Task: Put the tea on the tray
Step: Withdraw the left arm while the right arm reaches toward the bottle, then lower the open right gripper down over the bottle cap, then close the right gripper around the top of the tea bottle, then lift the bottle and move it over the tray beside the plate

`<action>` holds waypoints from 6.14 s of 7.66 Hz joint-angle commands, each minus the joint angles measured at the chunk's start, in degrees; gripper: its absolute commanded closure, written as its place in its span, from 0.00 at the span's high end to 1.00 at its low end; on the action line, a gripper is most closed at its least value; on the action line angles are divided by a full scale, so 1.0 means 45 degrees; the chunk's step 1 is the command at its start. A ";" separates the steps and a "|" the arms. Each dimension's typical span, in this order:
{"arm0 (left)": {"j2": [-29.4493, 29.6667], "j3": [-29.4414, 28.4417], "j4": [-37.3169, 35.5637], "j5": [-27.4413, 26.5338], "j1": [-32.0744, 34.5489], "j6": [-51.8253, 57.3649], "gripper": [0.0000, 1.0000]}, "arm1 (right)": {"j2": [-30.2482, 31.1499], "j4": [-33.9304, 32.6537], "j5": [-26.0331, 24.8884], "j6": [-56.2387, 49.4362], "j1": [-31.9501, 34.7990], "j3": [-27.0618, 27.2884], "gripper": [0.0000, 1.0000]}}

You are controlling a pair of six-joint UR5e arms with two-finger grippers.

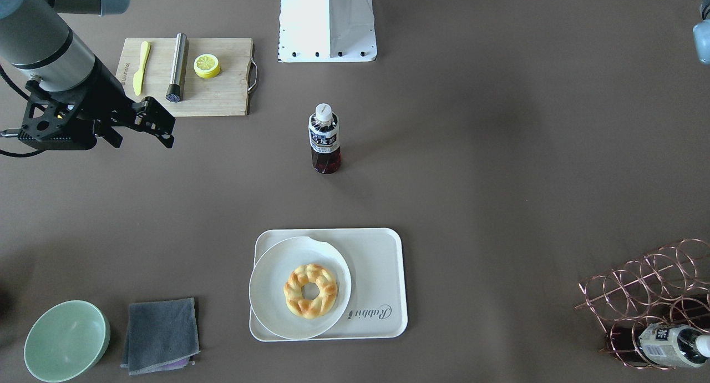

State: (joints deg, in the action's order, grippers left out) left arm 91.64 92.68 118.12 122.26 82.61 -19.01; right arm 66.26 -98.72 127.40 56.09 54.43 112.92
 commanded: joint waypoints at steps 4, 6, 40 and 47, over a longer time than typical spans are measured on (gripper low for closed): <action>-0.0247 -0.1689 -0.2263 0.3886 0.2207 0.2056 0.98 | -0.1012 0.0004 -0.1124 0.1379 -0.1625 -0.0016 1.00; -0.0208 -0.1688 -0.2536 0.3360 0.2229 0.2641 0.98 | -0.1925 -0.0016 -0.1377 0.2935 -0.2403 -0.0016 1.00; 0.1236 -0.1569 -0.5448 0.1659 0.1878 0.2662 0.98 | -0.9925 -0.3729 -0.2572 0.2321 -0.2607 -0.6049 0.00; 0.1374 -0.1825 -0.5448 0.1679 0.1897 0.2565 0.98 | -1.2221 0.2025 -0.2393 0.2281 -0.1882 -1.3482 0.00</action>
State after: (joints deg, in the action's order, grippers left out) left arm 97.90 84.64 93.66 129.83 91.14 -7.42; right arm 13.93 -97.13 117.07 66.45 45.07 61.57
